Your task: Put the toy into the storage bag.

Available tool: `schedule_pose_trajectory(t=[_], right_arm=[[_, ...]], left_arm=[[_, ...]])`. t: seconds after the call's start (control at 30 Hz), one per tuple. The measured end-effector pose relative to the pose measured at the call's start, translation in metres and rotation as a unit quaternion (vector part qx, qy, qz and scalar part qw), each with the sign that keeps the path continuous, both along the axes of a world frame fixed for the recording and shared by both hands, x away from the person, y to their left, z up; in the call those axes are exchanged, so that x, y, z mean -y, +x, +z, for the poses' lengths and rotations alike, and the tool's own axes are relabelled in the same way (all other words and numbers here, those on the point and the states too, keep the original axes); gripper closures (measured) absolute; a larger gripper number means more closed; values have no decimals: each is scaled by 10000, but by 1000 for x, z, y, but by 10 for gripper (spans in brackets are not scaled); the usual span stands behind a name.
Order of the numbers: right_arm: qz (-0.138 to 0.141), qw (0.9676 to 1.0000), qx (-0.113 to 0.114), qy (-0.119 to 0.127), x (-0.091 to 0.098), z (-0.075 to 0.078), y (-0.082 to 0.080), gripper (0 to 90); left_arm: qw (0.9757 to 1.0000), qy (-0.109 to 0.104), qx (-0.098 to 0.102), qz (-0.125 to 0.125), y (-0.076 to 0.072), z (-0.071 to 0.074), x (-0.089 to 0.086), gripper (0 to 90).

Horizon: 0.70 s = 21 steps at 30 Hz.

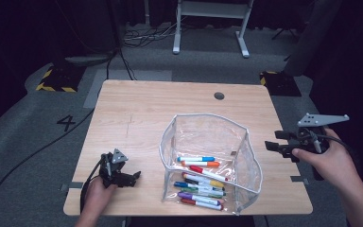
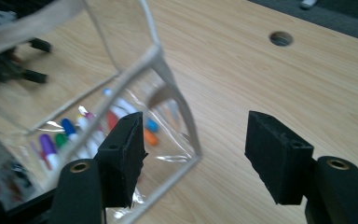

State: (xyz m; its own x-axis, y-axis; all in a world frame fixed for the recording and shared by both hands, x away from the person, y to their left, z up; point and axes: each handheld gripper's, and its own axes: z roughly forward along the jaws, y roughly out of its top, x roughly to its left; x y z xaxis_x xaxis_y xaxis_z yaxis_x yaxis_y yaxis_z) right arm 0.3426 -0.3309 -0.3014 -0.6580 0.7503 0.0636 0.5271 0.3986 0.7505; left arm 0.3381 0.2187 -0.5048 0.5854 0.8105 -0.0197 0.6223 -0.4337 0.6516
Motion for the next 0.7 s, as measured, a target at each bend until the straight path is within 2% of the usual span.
schedule_pose_trajectory(t=[0.07, 0.3, 0.4, 0.47, 0.53, 0.57, 0.7], right_arm=[[-152, 9999, 6, -8, 9, -15, -1, 376], [-600, 9982, -45, -86, 34, -88, -1, 374], [-813, 9967, -29, -5, 42, -120, -1, 364], [-925, 9956, 105, -56, 45, -136, -3, 358], [-968, 9952, 144, -90, 47, -154, -5, 357], [-1001, 9949, 146, -33, 49, -164, -6, 355], [-1086, 9940, 125, -65, 52, -187, -11, 342]], left_arm=[[10000, -41, -13, 27, 0, 0, 0, 0], [9999, -31, -8, 127, -2, 0, -6, 0], [9999, -61, 8, 131, -2, -1, -7, 0], [9999, -50, -1, 124, -2, -1, -7, 0], [9999, -50, -1, 127, -2, -1, -8, 0], [9999, -50, -6, 131, -2, -1, -8, 0], [9999, -56, 6, 138, -3, -1, -8, 0]])
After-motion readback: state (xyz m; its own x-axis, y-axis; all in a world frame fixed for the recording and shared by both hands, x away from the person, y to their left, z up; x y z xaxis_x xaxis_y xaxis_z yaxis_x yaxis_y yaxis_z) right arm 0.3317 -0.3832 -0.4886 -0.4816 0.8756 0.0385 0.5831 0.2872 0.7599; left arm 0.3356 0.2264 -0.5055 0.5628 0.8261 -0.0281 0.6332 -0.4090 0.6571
